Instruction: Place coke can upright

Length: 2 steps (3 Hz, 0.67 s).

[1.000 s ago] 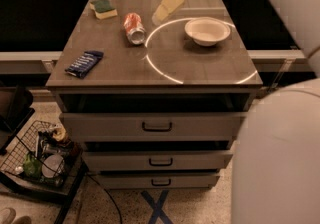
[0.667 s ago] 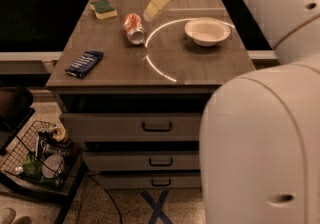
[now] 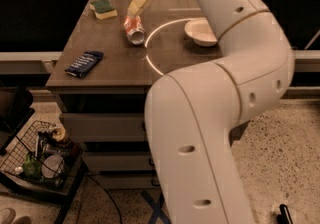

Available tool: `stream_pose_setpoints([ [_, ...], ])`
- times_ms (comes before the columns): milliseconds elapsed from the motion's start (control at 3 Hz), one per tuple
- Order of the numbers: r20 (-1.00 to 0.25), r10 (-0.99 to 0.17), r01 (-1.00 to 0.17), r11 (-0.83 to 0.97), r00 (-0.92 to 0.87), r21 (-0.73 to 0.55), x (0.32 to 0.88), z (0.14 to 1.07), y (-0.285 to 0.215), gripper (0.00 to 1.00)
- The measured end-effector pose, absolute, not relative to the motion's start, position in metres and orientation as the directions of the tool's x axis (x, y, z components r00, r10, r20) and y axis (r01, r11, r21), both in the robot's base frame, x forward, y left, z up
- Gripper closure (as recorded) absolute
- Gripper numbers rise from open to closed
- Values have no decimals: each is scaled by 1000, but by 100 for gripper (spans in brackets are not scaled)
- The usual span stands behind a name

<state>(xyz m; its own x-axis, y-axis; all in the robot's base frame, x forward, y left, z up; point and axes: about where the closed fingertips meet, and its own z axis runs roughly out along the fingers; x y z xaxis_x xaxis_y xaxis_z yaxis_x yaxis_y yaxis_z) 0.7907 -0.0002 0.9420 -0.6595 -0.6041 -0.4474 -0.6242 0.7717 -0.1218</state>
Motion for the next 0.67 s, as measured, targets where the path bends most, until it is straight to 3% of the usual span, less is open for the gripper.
stream_pose_setpoints([
  [667, -415, -504, -525, 848, -758, -70, 807, 913, 33, 0],
])
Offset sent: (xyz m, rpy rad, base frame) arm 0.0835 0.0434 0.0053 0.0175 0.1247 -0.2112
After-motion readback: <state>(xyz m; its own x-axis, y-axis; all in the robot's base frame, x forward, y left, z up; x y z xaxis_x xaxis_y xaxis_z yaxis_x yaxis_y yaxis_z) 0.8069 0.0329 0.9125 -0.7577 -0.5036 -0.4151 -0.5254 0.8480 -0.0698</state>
